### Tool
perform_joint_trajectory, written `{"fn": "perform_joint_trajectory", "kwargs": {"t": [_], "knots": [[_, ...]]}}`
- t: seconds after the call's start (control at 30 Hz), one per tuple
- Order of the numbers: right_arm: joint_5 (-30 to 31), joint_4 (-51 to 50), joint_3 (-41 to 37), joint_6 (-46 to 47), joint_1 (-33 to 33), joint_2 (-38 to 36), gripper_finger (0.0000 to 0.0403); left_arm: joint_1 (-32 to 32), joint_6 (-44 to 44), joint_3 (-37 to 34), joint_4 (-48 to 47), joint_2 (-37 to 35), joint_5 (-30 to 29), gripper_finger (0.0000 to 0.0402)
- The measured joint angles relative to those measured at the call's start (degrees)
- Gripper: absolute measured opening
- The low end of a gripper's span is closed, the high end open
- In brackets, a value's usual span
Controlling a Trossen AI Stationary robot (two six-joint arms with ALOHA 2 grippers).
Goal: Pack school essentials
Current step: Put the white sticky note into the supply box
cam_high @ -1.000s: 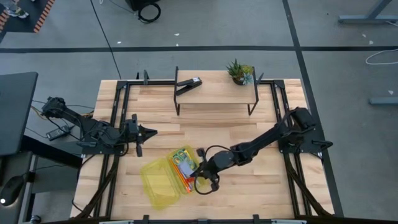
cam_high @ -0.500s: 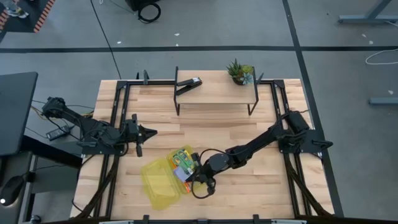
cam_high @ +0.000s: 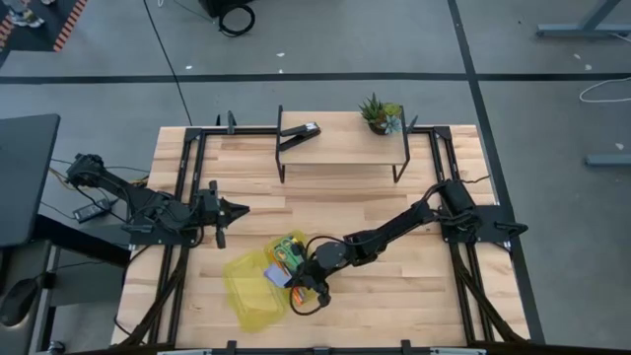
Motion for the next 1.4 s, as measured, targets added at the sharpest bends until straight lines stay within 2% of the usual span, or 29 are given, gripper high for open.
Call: {"fn": "perform_joint_trajectory", "kwargs": {"t": [0.4, 0.53, 0.73, 0.97, 1.4], "knots": [[0.0, -1.73, 0.0, 0.23, -0.58, -0.15, 0.0006, -0.01, 0.03, 0.0, 0.03, 0.01, 0.0, 0.0036], [1.11, -5.37, -0.02, -0.43, -0.57, -0.17, 0.0006, 0.0, 0.06, 0.0, 0.06, 0.0, 0.0, 0.004], [1.45, -7.39, -0.1, -3.88, -0.57, -4.03, 0.0006, 0.01, 0.03, 0.0, 0.07, 0.01, 0.0, 0.0035], [4.17, -19.91, -0.04, -7.84, -1.26, -10.12, 0.0006, 0.0, 0.07, 0.0, 0.08, -0.01, -0.01, 0.0031], [5.76, -22.46, -0.09, -9.68, -1.63, -6.68, 0.0006, 0.0, 0.06, 0.0, 0.09, 0.01, 0.0, 0.0036]]}}
